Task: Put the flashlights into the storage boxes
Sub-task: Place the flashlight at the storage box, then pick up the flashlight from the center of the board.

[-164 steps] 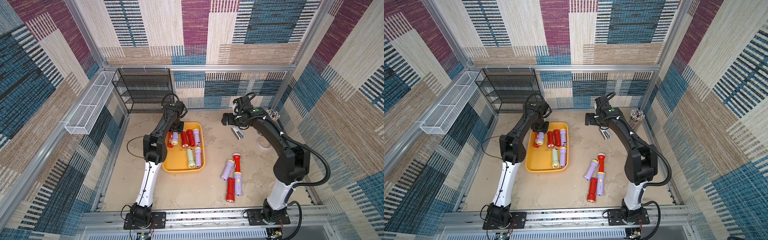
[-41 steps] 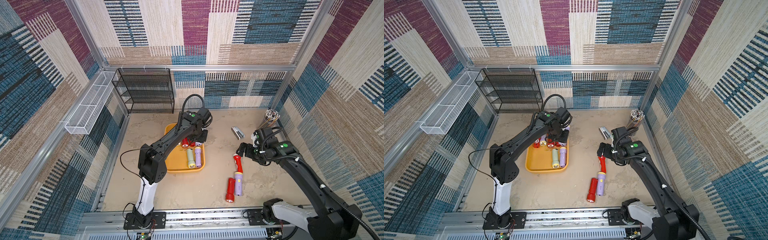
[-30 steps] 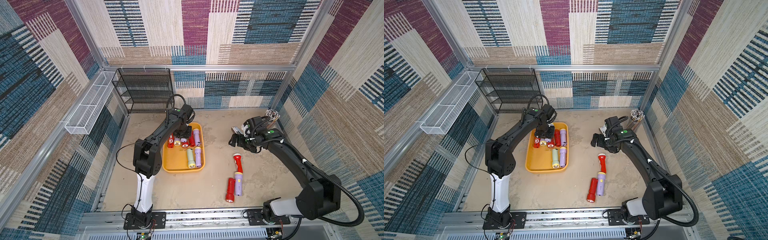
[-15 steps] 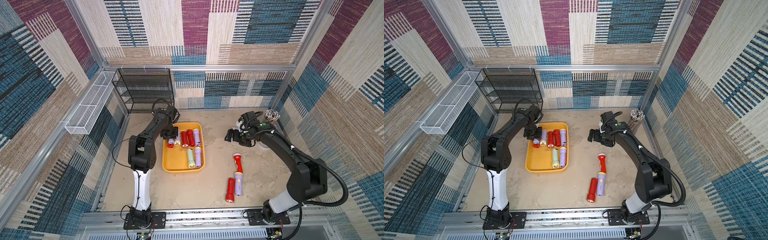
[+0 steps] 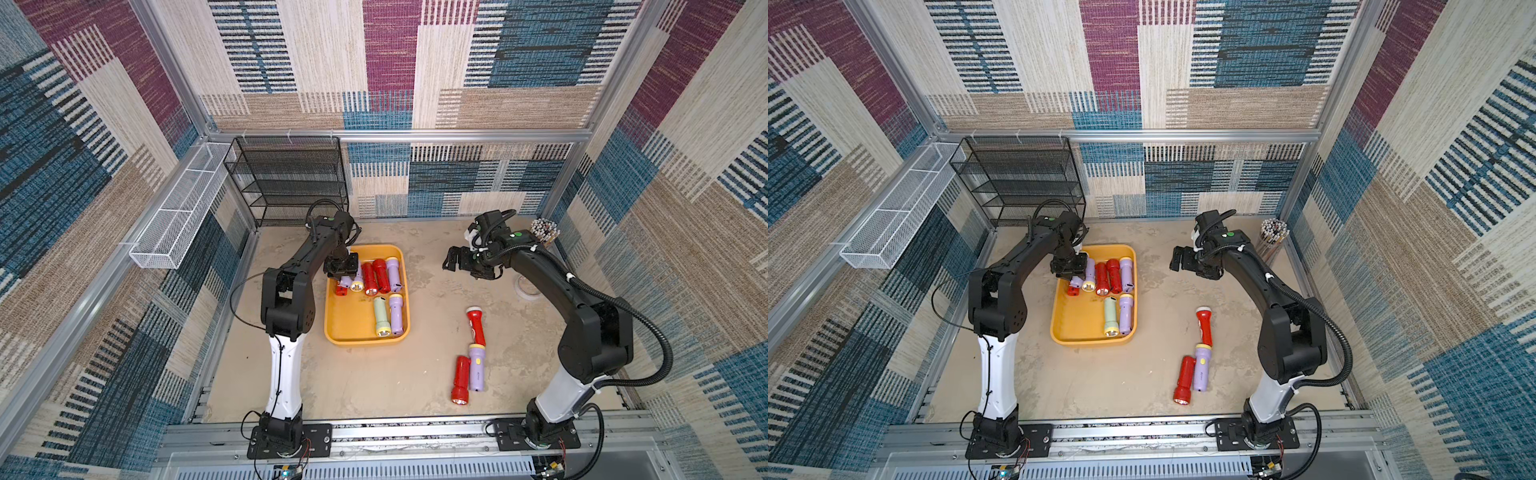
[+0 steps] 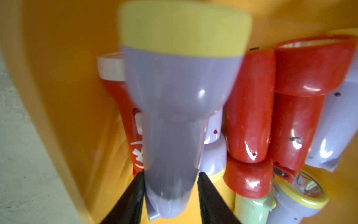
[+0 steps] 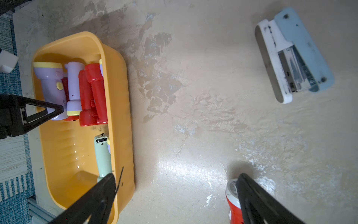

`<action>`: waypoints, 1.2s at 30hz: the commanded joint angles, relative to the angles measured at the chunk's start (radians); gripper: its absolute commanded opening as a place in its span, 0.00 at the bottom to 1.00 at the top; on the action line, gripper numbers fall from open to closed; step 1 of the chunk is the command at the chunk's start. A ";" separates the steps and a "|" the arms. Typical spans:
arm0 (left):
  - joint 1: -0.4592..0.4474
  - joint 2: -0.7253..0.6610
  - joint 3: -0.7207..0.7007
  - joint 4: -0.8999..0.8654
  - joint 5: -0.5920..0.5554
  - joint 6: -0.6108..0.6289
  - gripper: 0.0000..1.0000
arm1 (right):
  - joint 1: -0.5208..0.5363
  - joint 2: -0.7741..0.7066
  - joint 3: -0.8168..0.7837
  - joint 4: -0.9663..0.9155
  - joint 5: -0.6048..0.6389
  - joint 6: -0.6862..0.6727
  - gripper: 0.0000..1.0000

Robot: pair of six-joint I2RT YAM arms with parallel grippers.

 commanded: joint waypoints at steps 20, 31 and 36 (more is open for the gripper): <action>-0.059 -0.134 0.066 -0.021 0.087 -0.093 0.61 | 0.001 -0.067 -0.101 0.053 -0.101 -0.088 1.00; -0.229 -0.201 0.005 -0.019 0.052 -0.158 0.60 | 0.001 -0.399 -0.437 0.047 -0.142 -0.035 1.00; -0.325 -0.206 -0.027 -0.008 0.037 -0.189 0.60 | 0.002 -0.531 -0.525 0.002 -0.125 -0.009 1.00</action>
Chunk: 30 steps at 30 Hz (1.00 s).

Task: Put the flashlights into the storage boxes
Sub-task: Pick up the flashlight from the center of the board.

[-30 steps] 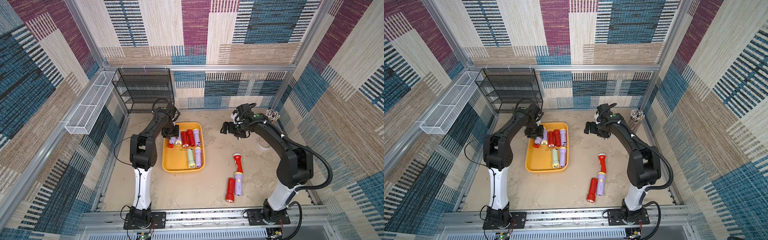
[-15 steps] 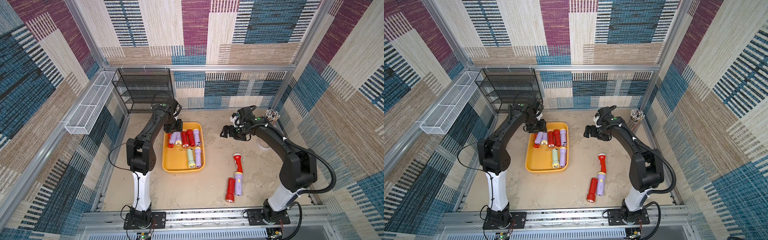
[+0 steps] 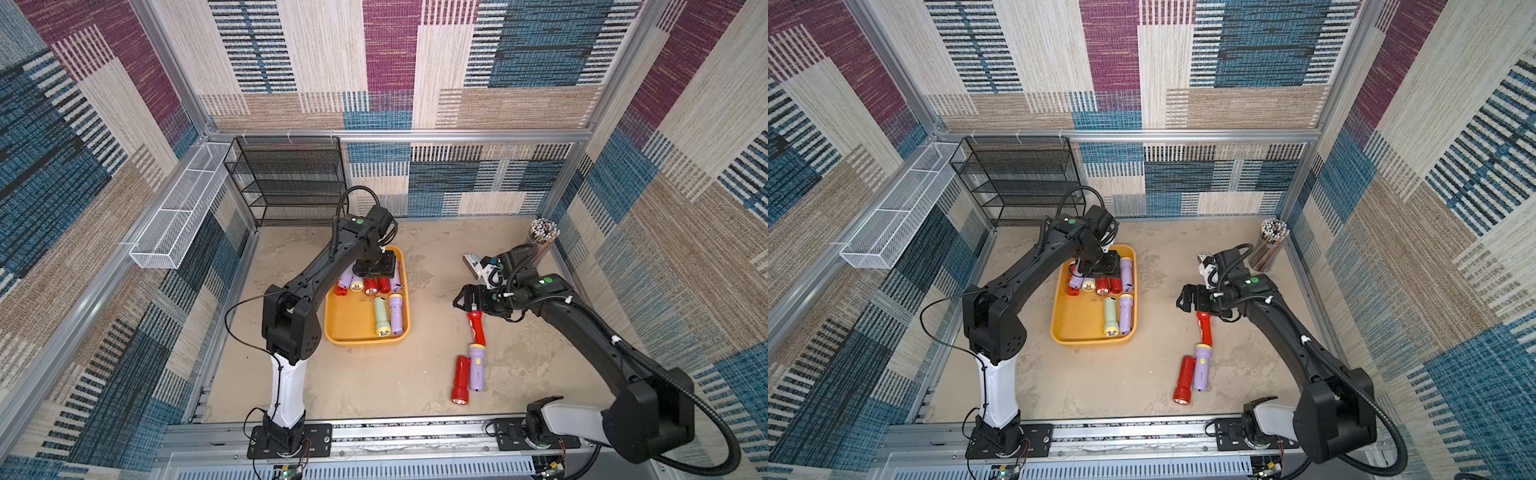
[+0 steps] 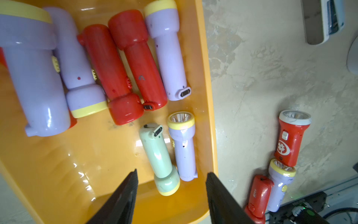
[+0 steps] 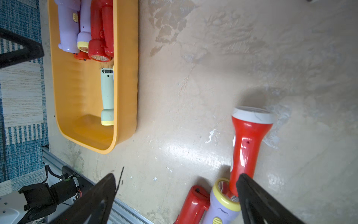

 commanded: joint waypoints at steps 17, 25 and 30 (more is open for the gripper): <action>-0.285 -0.013 -0.166 0.127 -0.022 -0.158 0.60 | 0.001 -0.254 -0.041 -0.174 0.052 0.021 1.00; -0.378 -0.062 -0.271 0.135 -0.039 -0.180 0.59 | 0.001 -0.272 -0.048 -0.240 0.120 0.063 1.00; -0.460 -0.108 -0.331 0.136 -0.036 -0.195 0.60 | 0.002 -0.271 -0.028 -0.262 0.179 0.087 1.00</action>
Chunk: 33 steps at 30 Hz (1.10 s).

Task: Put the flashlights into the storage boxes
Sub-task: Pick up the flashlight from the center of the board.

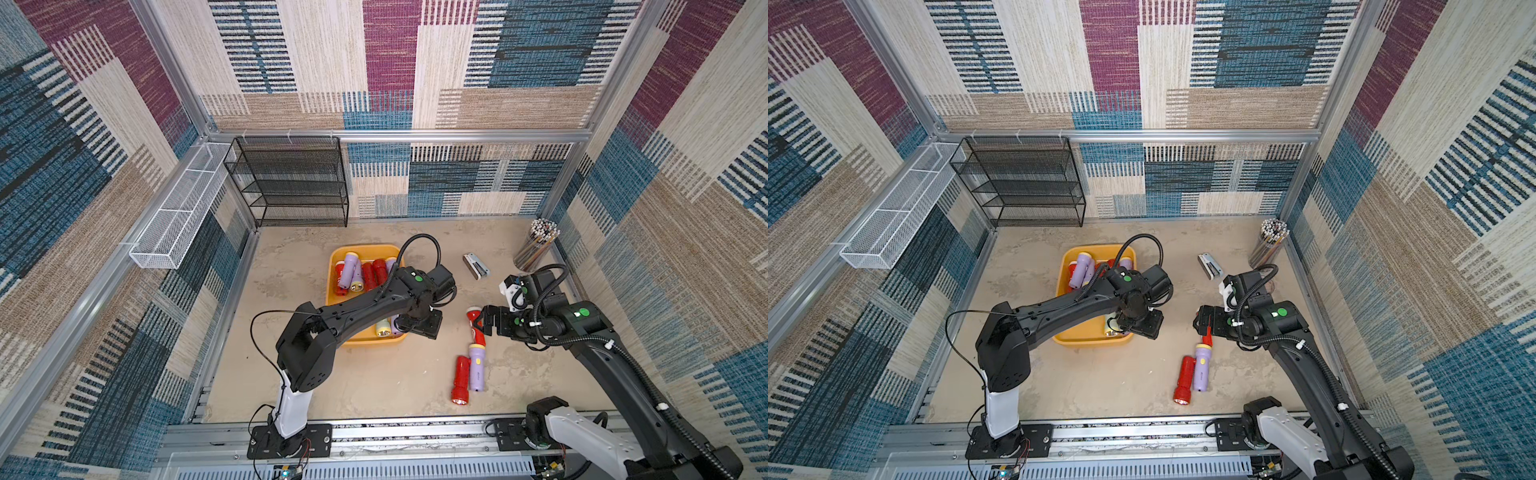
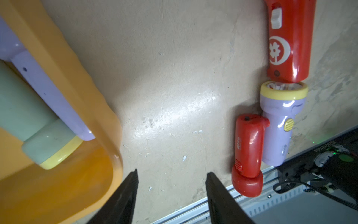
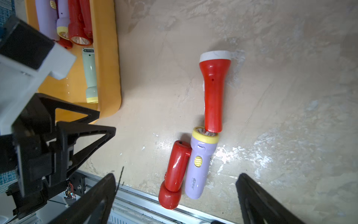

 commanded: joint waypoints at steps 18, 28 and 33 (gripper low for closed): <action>-0.246 -0.125 -0.212 0.119 -0.042 -0.181 0.60 | 0.000 0.041 0.056 -0.019 0.128 0.066 1.00; -0.323 -0.029 -0.198 0.202 -0.115 -0.223 0.61 | -0.001 0.033 0.042 0.014 0.162 0.067 1.00; -0.282 -0.084 -0.334 0.259 -0.245 -0.151 0.66 | -0.017 0.009 0.162 0.077 0.407 -0.034 1.00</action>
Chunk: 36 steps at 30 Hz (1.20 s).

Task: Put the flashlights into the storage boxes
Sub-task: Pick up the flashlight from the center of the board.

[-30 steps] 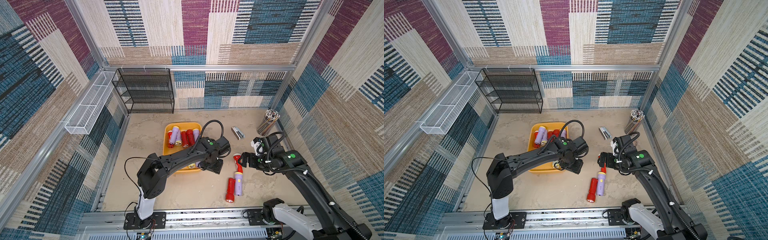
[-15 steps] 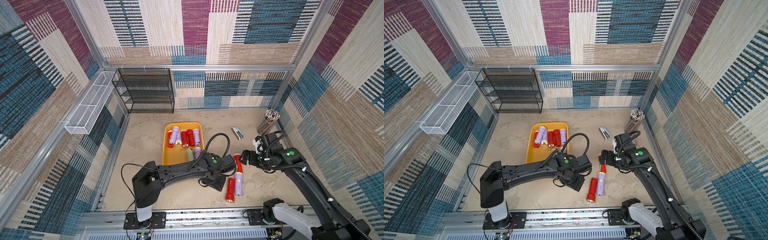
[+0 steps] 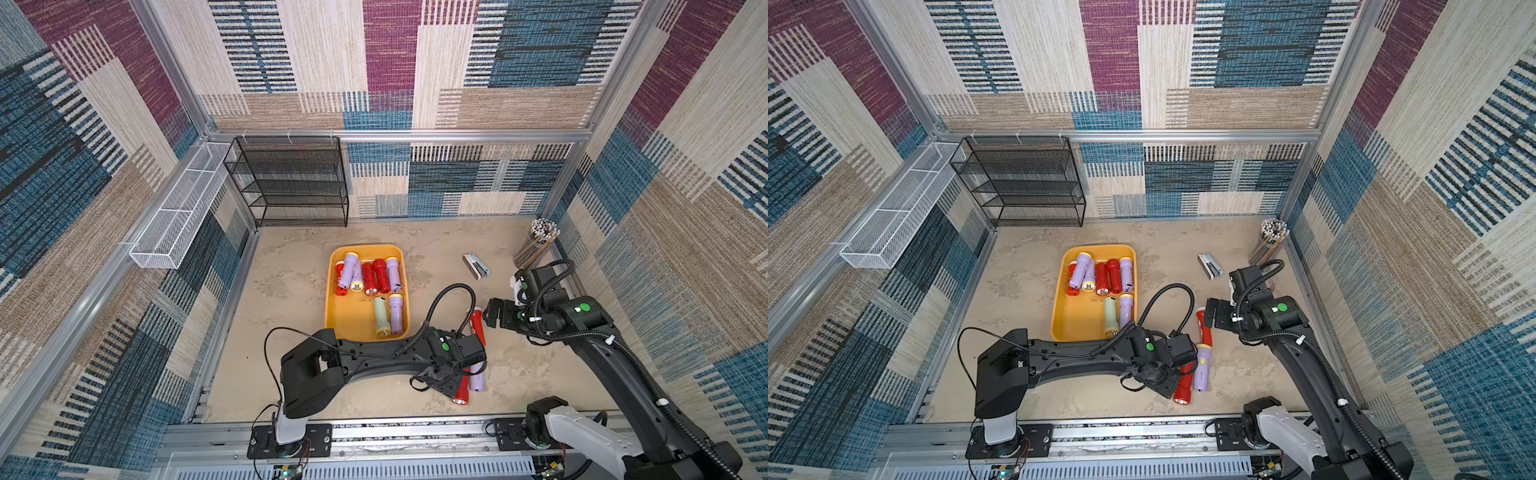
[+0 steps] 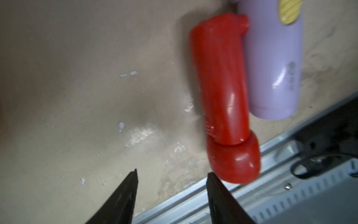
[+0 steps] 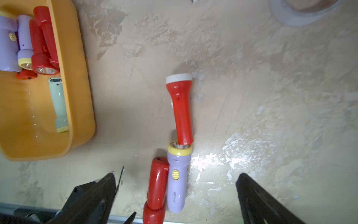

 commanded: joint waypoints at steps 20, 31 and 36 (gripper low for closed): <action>-0.167 -0.013 0.030 0.009 -0.215 -0.195 0.64 | -0.008 -0.255 0.073 0.007 0.029 0.014 1.00; -0.146 0.139 0.167 0.022 -0.228 -0.123 0.67 | -0.007 -0.271 0.097 -0.124 0.034 0.051 1.00; -0.104 0.182 0.171 0.047 -0.200 -0.122 0.60 | -0.007 -0.302 0.114 -0.142 0.023 0.051 1.00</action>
